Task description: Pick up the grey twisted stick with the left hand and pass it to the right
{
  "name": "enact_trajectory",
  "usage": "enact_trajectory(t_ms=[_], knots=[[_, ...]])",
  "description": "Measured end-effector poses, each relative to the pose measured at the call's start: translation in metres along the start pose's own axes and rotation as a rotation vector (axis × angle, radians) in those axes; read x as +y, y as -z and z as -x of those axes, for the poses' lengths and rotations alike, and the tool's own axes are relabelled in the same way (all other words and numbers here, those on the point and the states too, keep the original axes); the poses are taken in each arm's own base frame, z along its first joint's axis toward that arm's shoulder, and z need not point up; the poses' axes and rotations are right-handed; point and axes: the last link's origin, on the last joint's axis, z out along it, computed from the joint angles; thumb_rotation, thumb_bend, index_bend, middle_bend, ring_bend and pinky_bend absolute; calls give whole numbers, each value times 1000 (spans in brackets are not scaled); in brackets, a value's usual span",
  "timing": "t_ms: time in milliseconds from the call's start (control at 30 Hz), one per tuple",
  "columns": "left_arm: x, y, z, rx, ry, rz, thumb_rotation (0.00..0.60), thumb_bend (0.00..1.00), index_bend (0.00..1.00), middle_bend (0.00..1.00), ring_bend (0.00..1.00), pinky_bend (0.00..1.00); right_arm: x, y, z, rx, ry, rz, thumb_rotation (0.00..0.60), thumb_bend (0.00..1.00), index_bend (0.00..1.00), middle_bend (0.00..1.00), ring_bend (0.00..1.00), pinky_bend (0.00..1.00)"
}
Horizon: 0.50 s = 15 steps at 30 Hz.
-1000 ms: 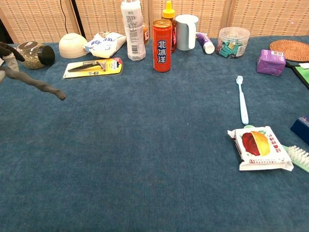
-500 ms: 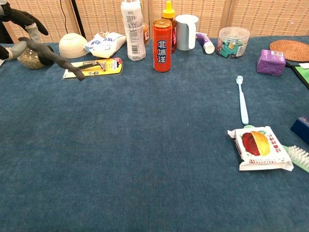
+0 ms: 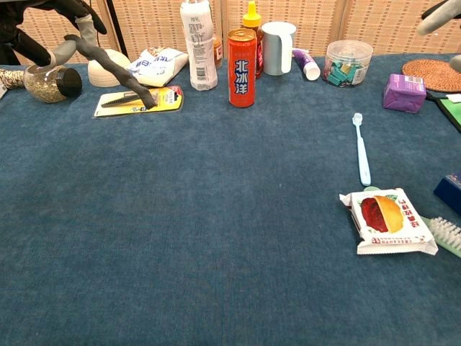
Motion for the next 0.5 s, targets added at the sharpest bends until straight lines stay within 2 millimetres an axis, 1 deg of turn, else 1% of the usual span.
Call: enact_trajectory(t_ms=[233, 367, 500], knots=[[18, -14, -3, 8, 3, 37, 600, 597, 669, 219, 193, 0, -6, -18, 18, -54, -59, 17, 600, 346, 357, 163, 56, 0], [28, -20, -3, 5, 4, 50, 600, 596, 668, 219, 194, 0, -11, -31, 30, -97, -102, 25, 600, 341, 360, 166, 56, 0], [35, -24, -3, 4, 7, 60, 600, 597, 668, 219, 195, 0, -13, -37, 40, -126, -125, 31, 600, 340, 359, 175, 64, 0]])
